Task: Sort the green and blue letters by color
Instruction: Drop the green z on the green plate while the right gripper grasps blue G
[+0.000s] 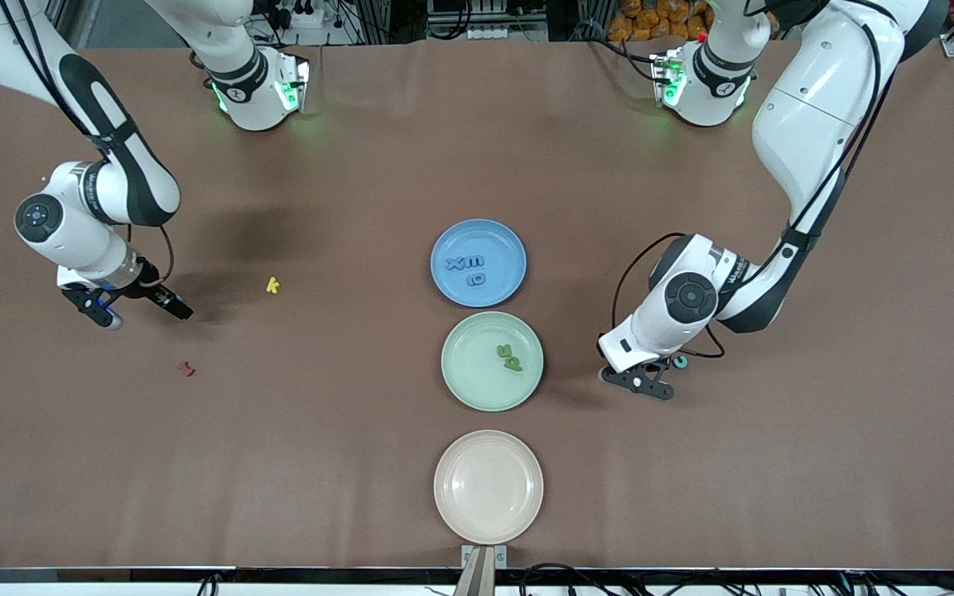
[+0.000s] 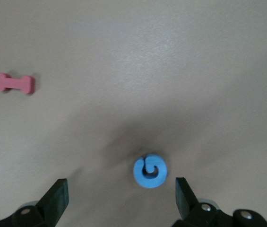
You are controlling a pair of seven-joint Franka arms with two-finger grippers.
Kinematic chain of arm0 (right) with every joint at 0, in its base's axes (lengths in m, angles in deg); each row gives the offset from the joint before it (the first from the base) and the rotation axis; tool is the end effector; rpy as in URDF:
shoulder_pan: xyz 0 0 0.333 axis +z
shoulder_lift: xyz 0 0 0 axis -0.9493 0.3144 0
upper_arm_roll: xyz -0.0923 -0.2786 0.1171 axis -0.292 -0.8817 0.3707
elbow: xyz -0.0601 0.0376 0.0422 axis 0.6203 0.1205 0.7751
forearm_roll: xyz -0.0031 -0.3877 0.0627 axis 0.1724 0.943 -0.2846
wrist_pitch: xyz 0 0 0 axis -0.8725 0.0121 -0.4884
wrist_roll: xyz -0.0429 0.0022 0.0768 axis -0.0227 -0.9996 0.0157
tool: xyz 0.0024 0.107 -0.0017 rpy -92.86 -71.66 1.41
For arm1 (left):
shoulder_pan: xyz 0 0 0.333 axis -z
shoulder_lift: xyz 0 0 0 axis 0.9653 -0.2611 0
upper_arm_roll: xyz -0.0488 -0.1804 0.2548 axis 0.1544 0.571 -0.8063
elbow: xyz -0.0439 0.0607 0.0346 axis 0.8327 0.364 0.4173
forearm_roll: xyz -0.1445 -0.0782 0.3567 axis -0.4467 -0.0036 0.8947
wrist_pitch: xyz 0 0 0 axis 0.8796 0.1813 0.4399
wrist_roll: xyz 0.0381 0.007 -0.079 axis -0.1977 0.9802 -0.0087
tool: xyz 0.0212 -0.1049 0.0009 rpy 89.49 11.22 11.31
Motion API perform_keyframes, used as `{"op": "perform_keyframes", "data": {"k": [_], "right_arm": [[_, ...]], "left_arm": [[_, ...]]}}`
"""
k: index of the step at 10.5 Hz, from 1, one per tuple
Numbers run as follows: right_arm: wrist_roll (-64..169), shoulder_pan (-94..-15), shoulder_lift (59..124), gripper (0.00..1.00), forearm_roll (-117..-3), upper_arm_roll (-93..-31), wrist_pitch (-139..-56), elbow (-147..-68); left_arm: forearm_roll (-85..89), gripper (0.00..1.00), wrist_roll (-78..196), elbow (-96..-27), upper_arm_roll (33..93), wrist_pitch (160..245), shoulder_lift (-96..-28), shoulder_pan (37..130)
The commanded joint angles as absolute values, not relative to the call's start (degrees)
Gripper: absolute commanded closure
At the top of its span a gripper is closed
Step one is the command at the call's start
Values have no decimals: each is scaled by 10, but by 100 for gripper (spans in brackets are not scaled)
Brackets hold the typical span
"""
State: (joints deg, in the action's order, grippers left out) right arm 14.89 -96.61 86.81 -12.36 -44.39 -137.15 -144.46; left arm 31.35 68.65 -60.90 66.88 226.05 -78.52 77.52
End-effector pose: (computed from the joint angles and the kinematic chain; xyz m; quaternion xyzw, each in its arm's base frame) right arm 0.5025 -0.1031 0.1968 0.9503 -0.3109 0.0185 0.0049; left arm 0.6236 -0.2583 0.1888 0.9864 -0.1608 0.0283 0.0203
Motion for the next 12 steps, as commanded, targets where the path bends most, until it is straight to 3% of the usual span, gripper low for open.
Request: {"op": "perform_keyframes", "data": {"k": [1,7,8,10,11,12], "right_arm": [[154,-983,888,0,-80,-462,-1407,-1451],[153,-984,905,0,-69,-470,-1429,-1450],[153,-983,911,8,-68,-470,-1437,-1451],[155,-980,919,60,-68,-470,-1441,-1451],[154,-979,920,77,-68,-470,-1441,-1454],[154,-979,920,85,-68,-470,-1441,-1456]], "left_arm": [[325,100,703,-594,674,2258,-777,788],[300,100,810,-513,676,2259,-790,893],[294,100,821,-511,676,2262,-792,894],[289,100,861,-497,672,2287,-821,929],[290,100,886,-492,668,2298,-831,938],[291,86,887,-491,668,2299,-837,938]]}}
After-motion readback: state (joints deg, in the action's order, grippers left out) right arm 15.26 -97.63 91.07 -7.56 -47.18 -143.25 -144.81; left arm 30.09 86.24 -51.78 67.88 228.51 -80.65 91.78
